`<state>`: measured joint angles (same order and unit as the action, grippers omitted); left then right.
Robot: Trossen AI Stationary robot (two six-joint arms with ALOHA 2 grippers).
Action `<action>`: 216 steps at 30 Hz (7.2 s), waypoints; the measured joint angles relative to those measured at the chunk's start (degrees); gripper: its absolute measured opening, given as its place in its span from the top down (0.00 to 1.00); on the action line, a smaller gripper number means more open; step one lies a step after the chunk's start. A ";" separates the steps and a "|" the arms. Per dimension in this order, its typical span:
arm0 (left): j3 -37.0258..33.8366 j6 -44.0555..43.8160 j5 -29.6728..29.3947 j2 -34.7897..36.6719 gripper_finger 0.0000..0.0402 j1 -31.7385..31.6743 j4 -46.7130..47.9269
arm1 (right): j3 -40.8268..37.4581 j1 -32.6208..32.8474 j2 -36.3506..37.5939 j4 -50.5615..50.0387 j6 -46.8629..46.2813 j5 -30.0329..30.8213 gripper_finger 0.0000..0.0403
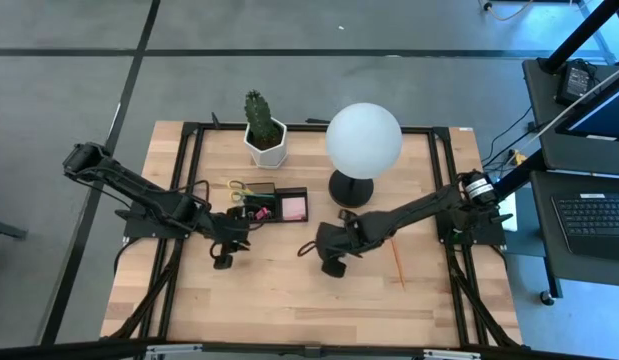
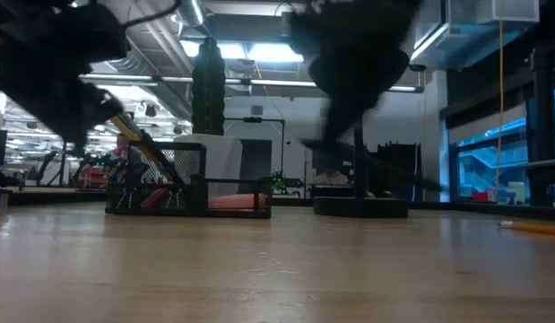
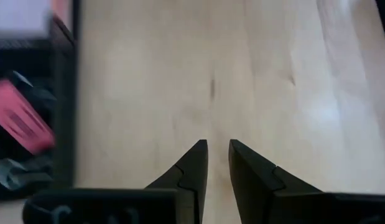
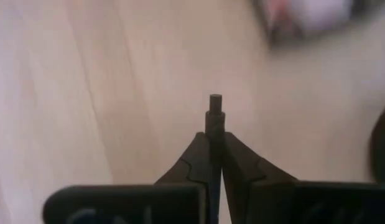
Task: Pick and place office supplies into organizer
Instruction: Put the black pen into the black desk organizer, then put the orange pencil into the black desk organizer
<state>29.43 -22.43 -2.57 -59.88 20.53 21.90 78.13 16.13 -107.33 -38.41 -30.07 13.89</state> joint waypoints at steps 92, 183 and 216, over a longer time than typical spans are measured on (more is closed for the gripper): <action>0.00 -17.35 0.64 0.00 0.85 9.05 9.33 | 9.60 -10.86 -0.70 23.89 27.19 -13.82 0.58; 0.00 -10.26 -8.26 -0.02 0.85 8.98 1.83 | -41.81 -3.49 22.27 24.17 -29.24 -6.42 0.98; 0.09 8.50 -9.78 5.51 0.85 9.38 -12.25 | -27.25 -4.99 19.56 50.32 4.02 -2.46 0.98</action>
<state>29.52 -13.93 -12.35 -54.37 29.91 9.64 50.88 11.15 -87.77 11.90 -26.05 11.44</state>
